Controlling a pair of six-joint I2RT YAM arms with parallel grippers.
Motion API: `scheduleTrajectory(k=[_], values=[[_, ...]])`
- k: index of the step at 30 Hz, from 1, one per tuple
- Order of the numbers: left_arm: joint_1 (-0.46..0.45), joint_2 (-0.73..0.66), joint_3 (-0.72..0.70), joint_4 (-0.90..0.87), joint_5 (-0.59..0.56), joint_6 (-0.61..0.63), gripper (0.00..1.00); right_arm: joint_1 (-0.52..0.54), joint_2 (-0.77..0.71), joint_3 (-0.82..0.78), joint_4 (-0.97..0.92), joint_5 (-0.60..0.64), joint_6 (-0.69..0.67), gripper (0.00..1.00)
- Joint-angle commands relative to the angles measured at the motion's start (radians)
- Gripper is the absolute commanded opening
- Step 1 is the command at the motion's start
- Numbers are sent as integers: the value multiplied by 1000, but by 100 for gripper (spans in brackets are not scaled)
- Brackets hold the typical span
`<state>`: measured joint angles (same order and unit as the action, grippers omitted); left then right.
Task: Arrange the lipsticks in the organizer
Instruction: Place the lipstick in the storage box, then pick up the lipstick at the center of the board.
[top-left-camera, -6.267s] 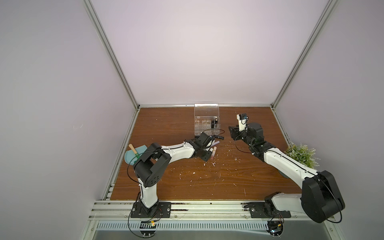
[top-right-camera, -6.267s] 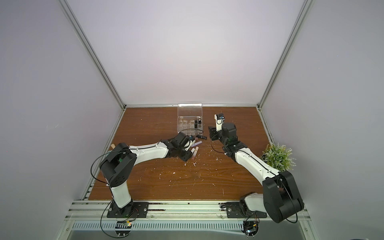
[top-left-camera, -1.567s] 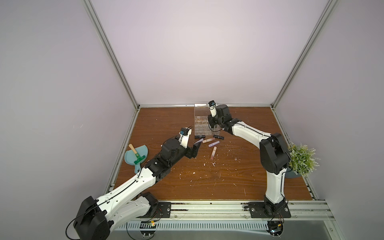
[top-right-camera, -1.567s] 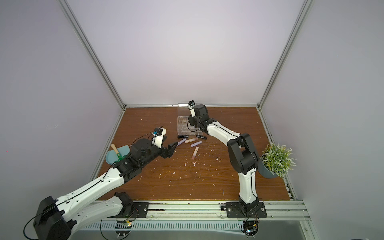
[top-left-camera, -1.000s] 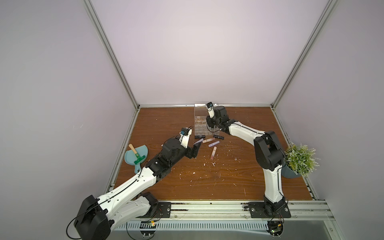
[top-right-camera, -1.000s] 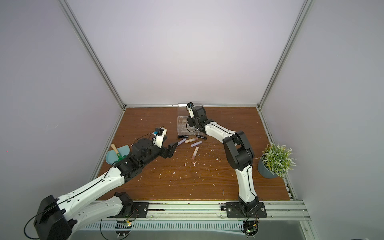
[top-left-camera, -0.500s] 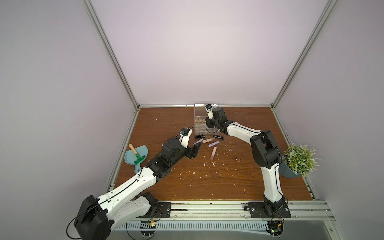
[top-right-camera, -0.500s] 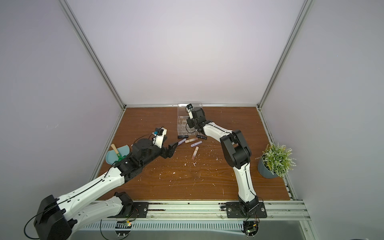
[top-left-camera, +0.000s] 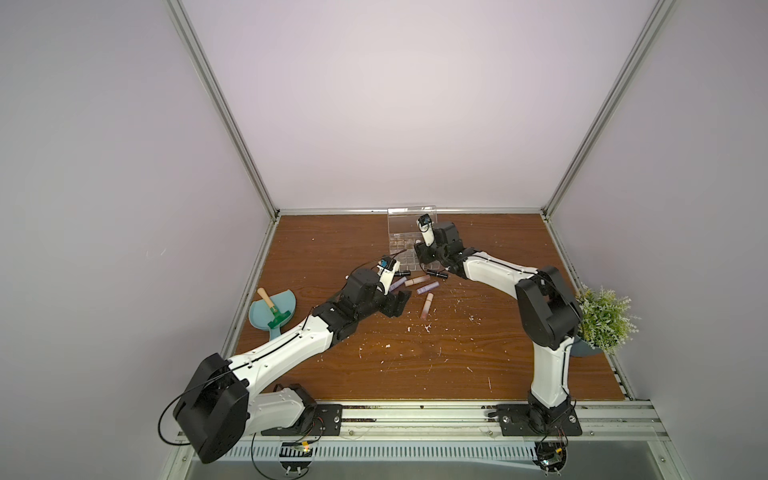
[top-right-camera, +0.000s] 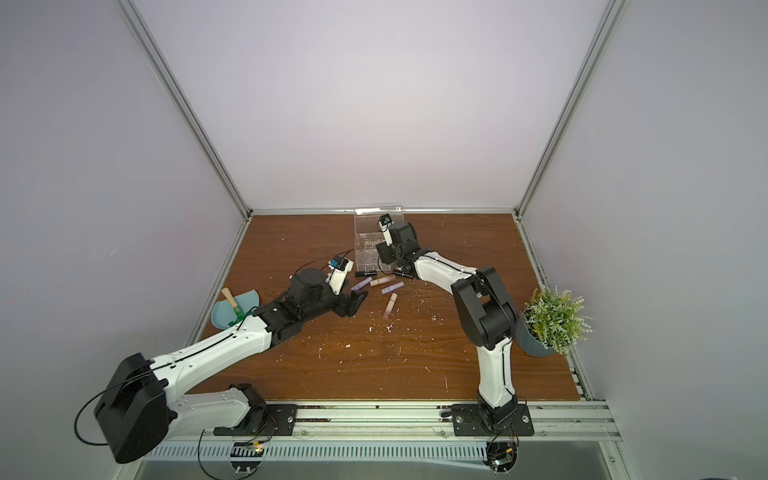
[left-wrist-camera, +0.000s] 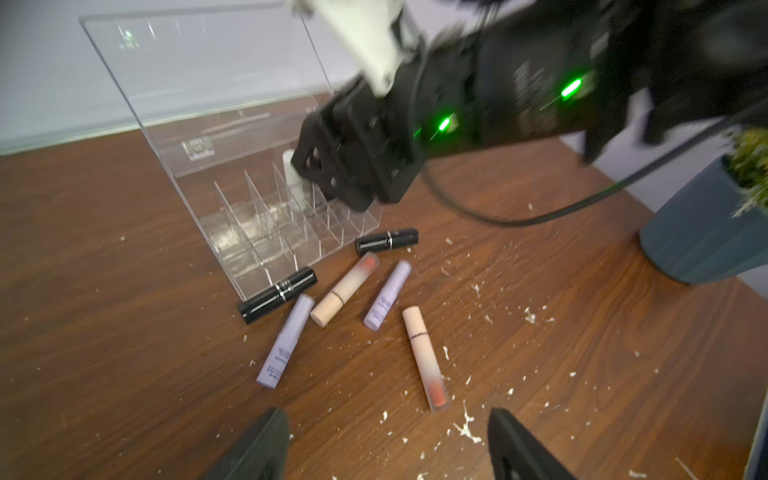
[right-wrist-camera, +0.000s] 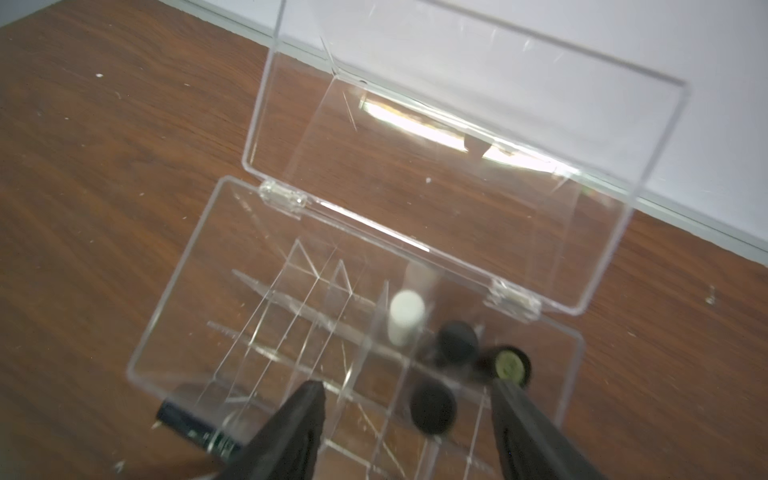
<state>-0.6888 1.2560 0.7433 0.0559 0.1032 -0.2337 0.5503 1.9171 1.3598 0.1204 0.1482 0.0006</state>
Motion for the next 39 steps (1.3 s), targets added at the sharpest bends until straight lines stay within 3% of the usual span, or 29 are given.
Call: scheduleTrajectory(k=[1, 8, 14, 32, 39], values=[[-37, 53, 54, -69, -4, 24, 77, -1, -202, -69, 92, 49, 38, 72], [-85, 221, 138, -113, 19, 7, 72, -15, -473, -292, 104, 92, 85, 74], [-121, 344, 173, -112, 29, -34, 70, -48, -591, -425, 118, 97, 122, 74], [-152, 571, 324, -155, -31, -104, 74, -96, -620, -454, 122, 48, 146, 73], [-152, 641, 384, -213, -49, -108, 66, -103, -622, -454, 119, 41, 148, 73]])
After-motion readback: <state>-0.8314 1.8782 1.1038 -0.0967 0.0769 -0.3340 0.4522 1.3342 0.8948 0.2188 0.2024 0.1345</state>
